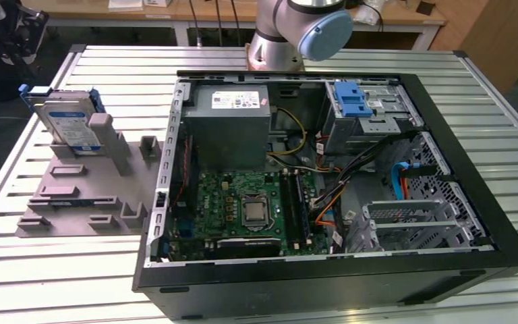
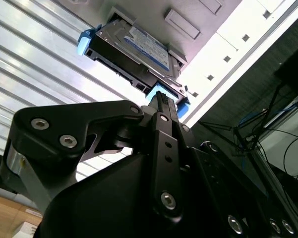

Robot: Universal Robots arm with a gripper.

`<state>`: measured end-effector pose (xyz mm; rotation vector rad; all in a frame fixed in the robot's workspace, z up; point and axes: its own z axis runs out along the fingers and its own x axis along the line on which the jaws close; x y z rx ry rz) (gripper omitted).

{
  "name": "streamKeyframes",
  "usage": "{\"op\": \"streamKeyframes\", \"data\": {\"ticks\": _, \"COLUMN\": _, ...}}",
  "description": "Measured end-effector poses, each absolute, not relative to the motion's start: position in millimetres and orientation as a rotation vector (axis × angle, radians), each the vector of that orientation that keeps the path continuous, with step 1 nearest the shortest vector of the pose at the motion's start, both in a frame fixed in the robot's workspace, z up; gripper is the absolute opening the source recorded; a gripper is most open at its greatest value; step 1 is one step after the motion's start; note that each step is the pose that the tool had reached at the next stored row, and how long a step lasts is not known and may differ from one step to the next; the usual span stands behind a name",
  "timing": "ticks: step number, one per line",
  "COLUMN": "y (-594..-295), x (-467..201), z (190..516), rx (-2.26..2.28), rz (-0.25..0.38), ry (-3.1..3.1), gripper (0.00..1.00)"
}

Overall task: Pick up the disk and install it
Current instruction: 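Pick up the disk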

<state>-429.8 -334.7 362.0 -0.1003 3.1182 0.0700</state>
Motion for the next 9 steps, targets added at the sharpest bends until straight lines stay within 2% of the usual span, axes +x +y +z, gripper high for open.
{"op": "streamKeyframes", "data": {"ticks": 9, "y": -334.6, "x": -429.8, "z": 362.0, "rx": -0.137, "rz": 0.070, "ry": 3.117, "gripper": 0.11}}
